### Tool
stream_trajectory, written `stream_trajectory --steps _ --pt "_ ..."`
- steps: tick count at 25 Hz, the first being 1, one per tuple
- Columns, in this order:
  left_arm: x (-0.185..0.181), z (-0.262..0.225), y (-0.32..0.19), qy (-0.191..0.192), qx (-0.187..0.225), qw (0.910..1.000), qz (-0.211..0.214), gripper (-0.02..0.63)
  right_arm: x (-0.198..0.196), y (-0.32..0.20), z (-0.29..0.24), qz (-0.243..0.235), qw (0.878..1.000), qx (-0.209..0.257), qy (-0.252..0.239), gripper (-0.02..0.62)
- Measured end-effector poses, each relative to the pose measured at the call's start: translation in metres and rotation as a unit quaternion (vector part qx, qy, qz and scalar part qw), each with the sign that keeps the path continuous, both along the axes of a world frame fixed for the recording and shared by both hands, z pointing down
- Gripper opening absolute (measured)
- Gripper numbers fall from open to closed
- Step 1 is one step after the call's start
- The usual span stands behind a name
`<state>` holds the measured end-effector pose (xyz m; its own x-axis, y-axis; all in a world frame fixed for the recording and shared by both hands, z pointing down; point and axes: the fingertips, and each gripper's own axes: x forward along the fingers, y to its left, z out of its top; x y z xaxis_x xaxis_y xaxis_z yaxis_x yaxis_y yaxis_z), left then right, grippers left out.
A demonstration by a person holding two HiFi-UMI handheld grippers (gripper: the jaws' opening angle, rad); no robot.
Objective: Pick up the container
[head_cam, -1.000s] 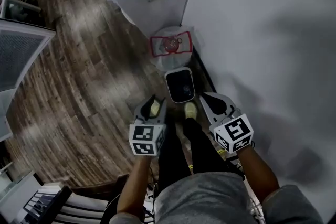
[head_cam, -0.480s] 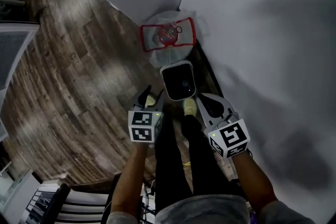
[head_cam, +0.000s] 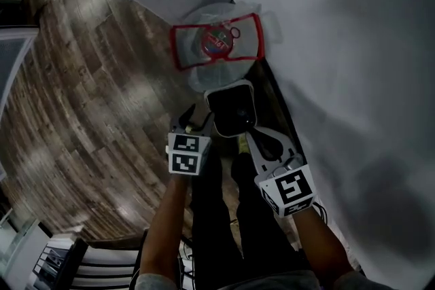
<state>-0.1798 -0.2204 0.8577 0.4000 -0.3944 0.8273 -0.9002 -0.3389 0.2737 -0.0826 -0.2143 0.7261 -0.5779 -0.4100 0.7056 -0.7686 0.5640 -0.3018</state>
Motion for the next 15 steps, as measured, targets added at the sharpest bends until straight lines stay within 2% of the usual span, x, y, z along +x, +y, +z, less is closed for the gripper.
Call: stream_trajectory --steps 7,15 --pt "0.007 0.091 -0.009 -0.036 -0.007 0.9956 0.086 0.218 0.0 -0.011 0.047 0.005 1.0 0.006 -0.017 0.025" --pt "0.029 0.15 -0.027 -0.015 -0.01 0.9919 0.125 0.221 0.003 -0.013 0.085 0.022 0.999 0.0 -0.033 0.025"
